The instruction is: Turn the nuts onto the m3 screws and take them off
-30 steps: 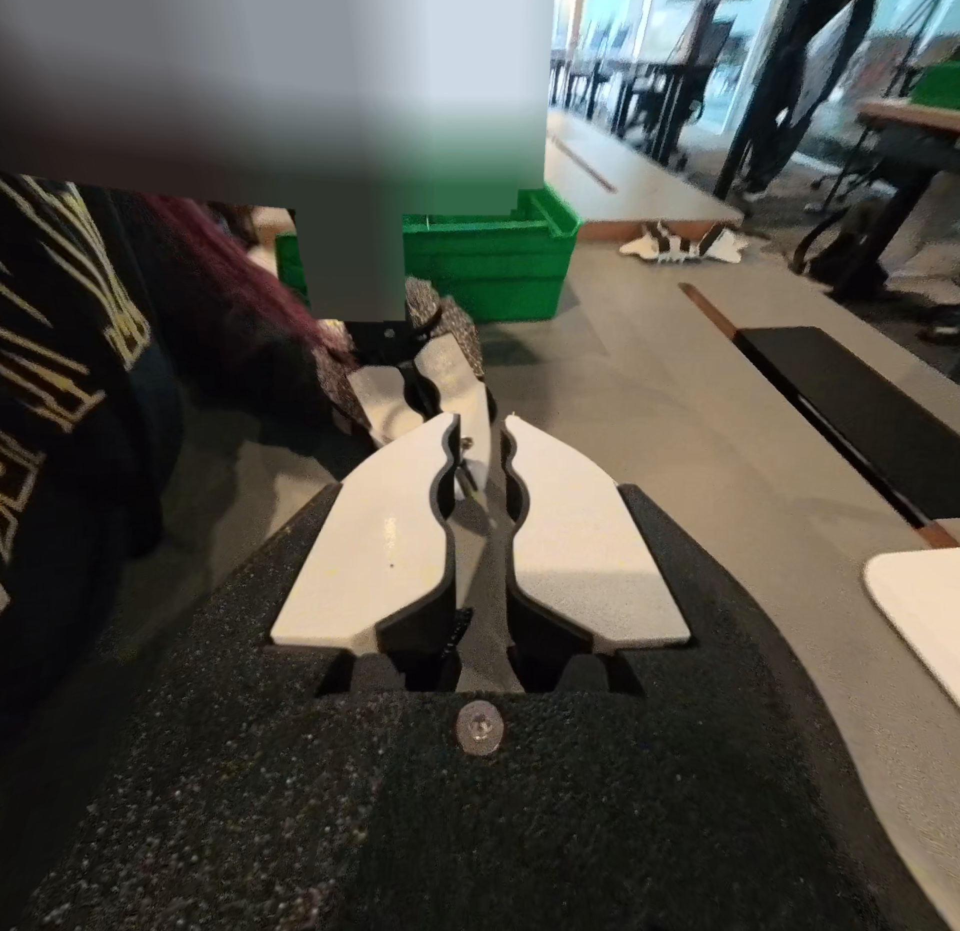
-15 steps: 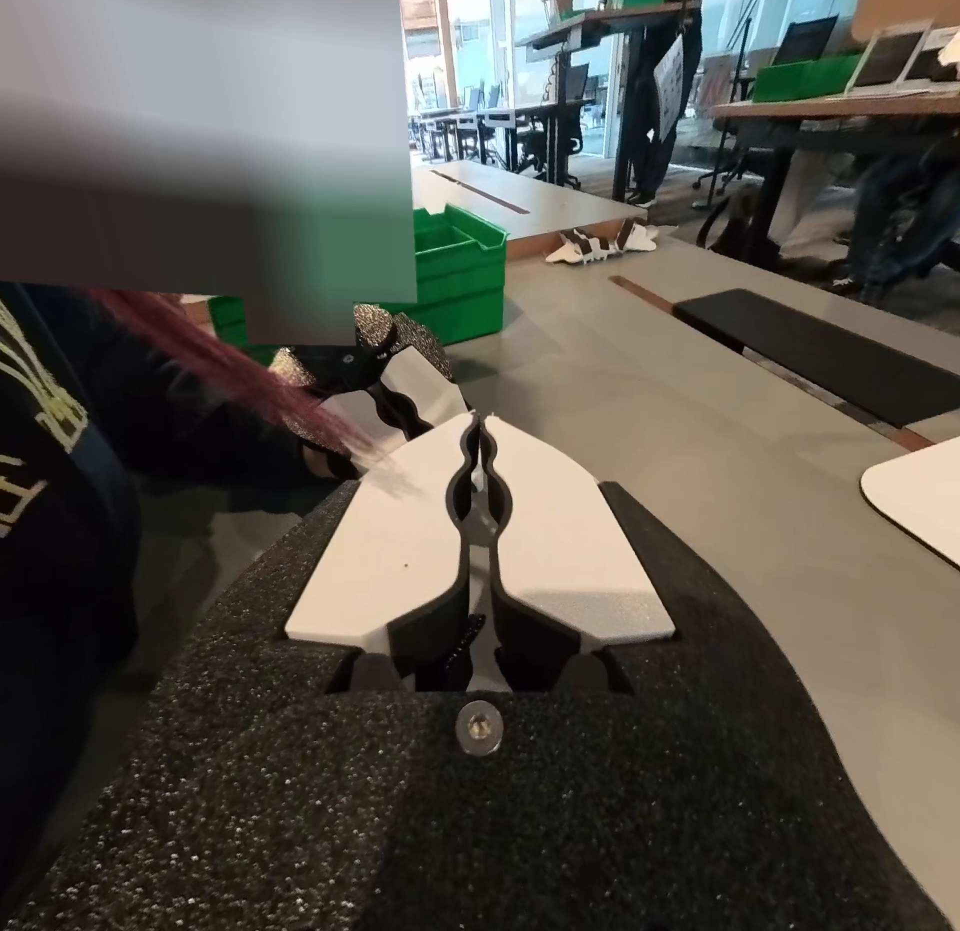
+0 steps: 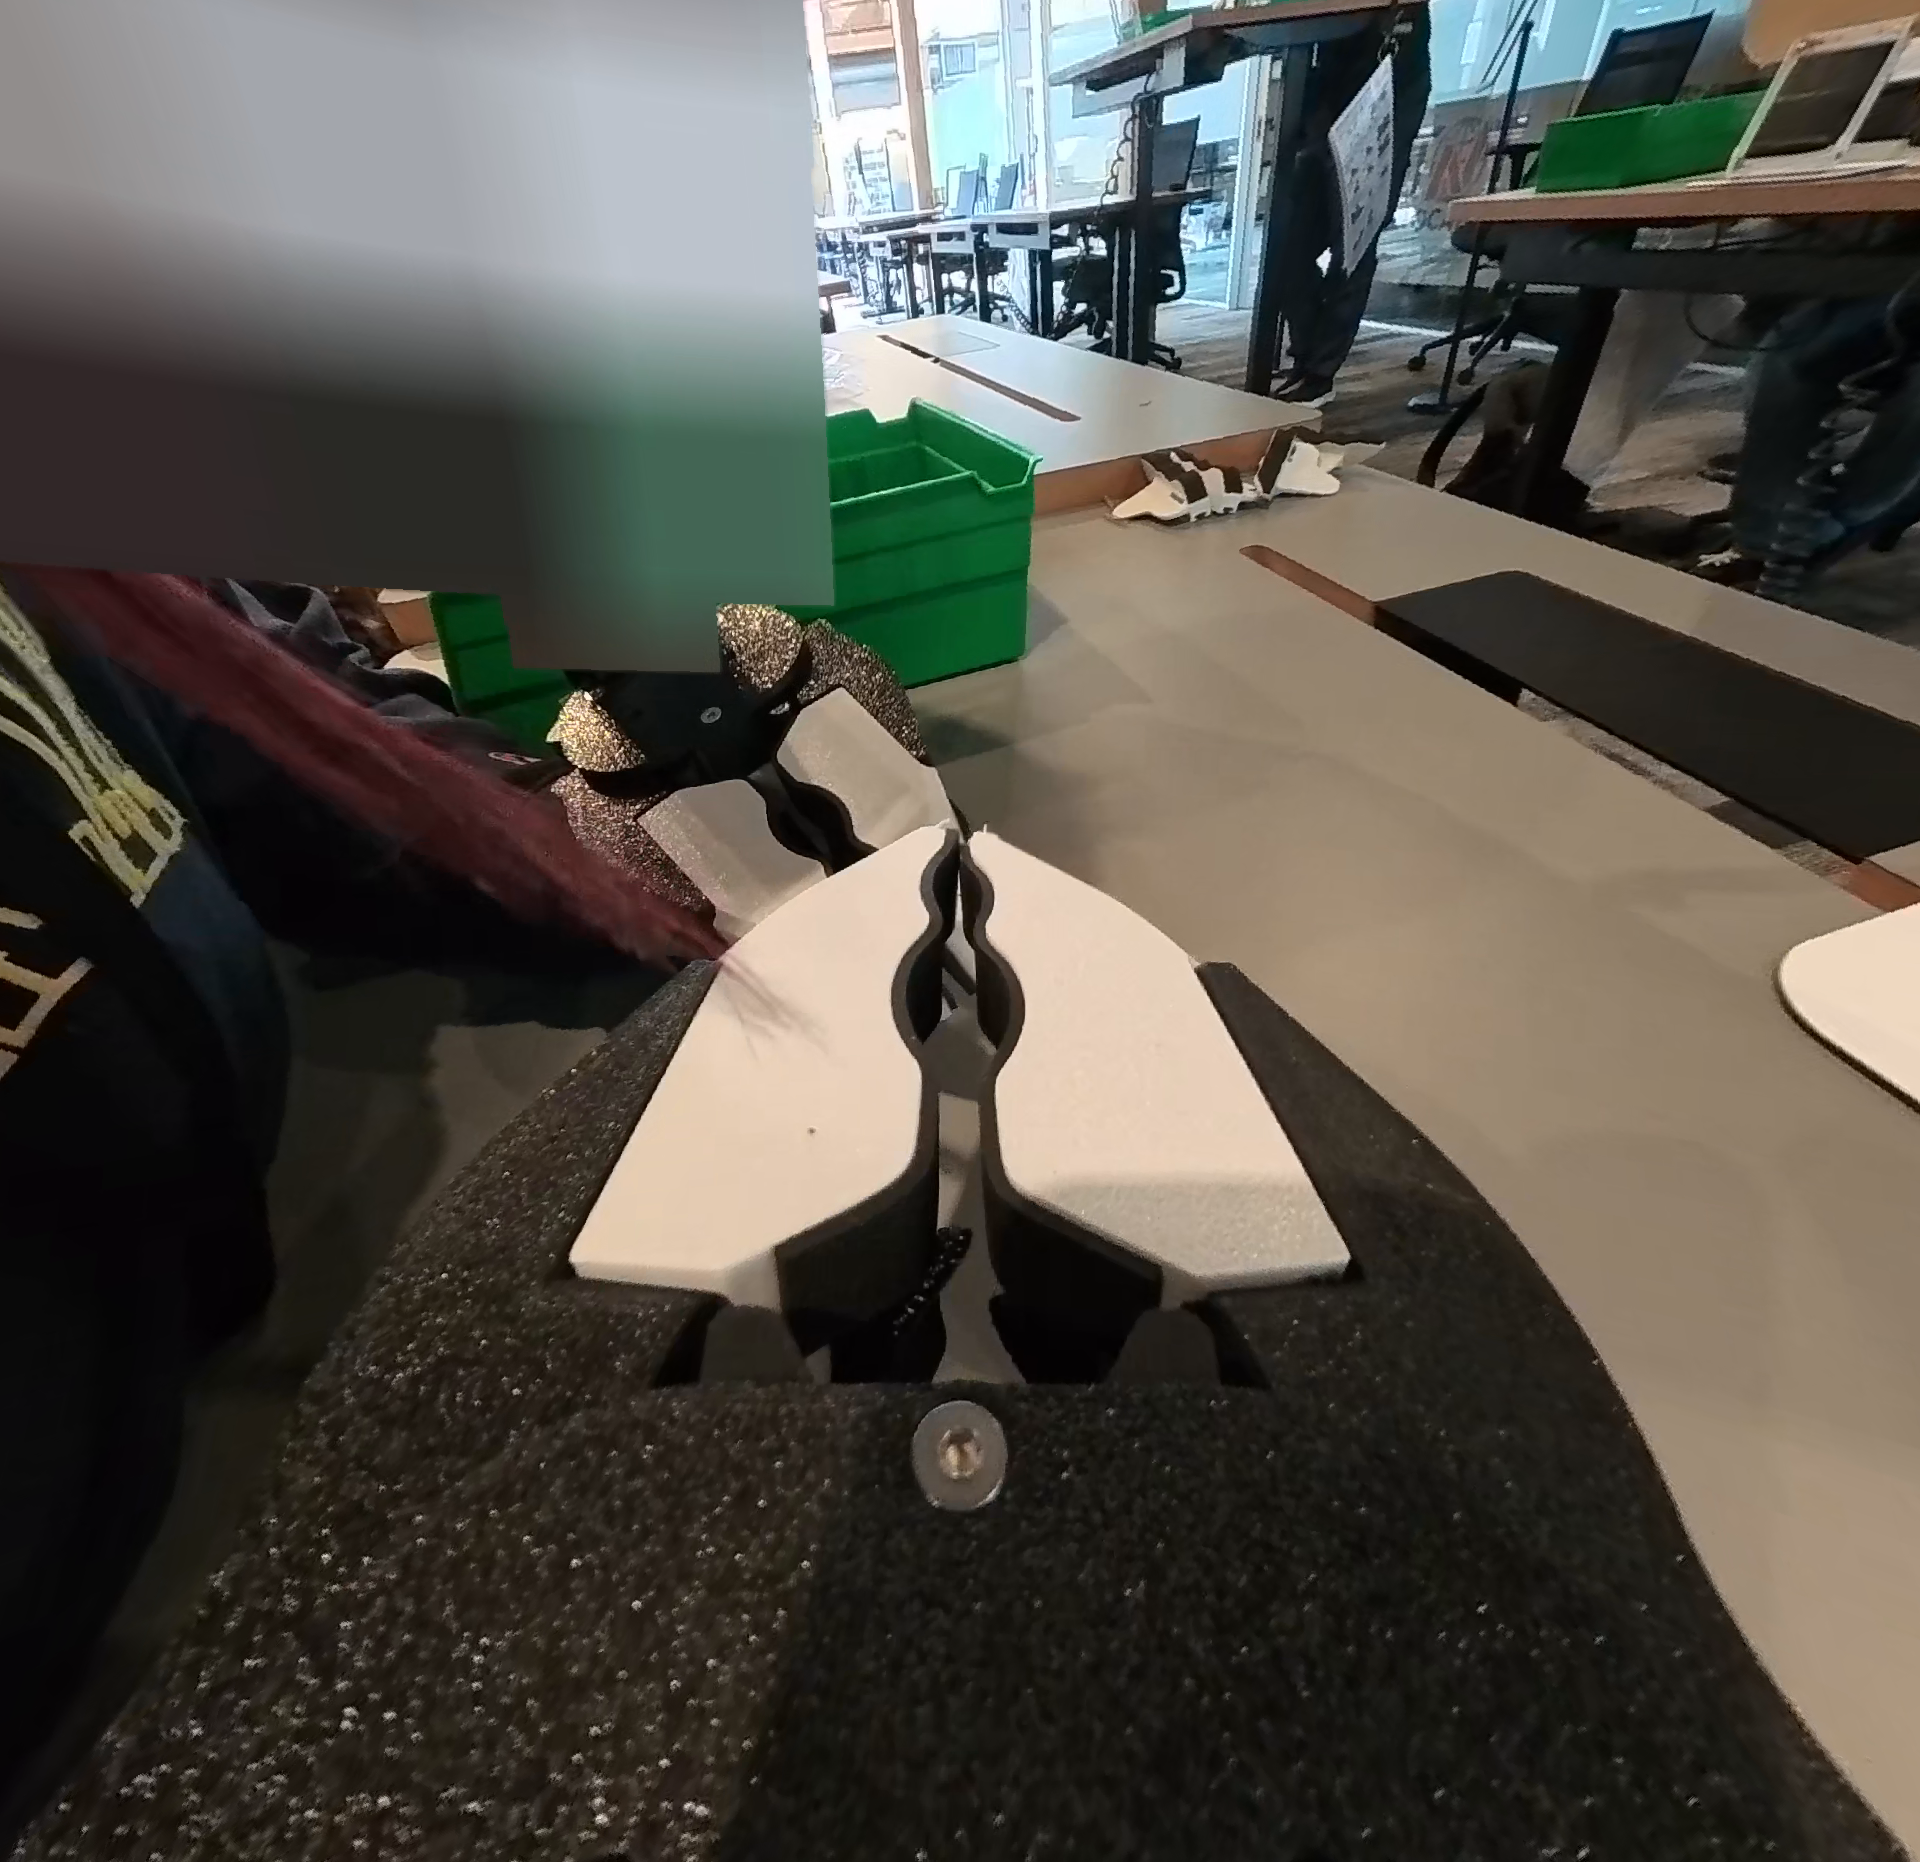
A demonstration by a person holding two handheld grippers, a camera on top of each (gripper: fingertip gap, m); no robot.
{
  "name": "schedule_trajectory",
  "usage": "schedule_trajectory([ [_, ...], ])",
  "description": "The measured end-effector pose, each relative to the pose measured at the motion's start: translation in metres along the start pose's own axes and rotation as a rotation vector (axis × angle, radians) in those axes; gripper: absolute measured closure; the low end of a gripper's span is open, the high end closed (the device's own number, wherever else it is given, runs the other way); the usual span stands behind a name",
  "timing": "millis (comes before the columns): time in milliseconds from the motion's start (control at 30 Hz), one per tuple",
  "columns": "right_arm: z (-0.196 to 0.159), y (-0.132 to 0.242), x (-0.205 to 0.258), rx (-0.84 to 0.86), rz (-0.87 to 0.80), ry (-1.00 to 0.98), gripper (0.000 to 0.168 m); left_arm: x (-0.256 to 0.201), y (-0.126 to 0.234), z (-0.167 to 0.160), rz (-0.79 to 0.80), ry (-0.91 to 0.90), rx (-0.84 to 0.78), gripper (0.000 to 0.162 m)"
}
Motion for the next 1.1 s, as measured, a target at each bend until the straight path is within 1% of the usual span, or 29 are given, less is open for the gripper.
schedule_trajectory([
  [400,-0.002,-0.001,0.002,-0.009,0.008,-0.012,0.168,0.0,0.0,0.0,-0.001,-0.003,0.002,0.159],
  [500,0.004,0.005,0.003,-0.109,0.015,-0.023,0.168,0.0,0.0,0.0,0.0,0.003,-0.003,0.159],
  [567,0.004,0.011,0.002,-0.143,0.001,-0.022,0.168,0.0,0.0,0.0,0.001,0.003,-0.004,0.159],
  [767,-0.013,0.007,0.006,-0.144,-0.02,-0.023,0.168,0.0,0.0,0.0,0.0,0.004,-0.003,0.159],
  [900,-0.013,0.009,0.002,-0.171,-0.037,-0.02,0.168,-0.001,0.0,0.0,-0.003,-0.001,0.001,0.159],
  [1100,-0.015,0.007,0.001,-0.139,-0.025,-0.004,0.168,-0.001,0.0,0.0,-0.005,-0.006,0.004,0.159],
])
Point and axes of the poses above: each gripper's, where its closed fingertips meet, y back along the fingers, z out of its top, x = y × z across the jaws, the point moved 8 cm from there along y, back along the fingers, and after that the axes turned 7 degrees about z, right-handed, at the moved point
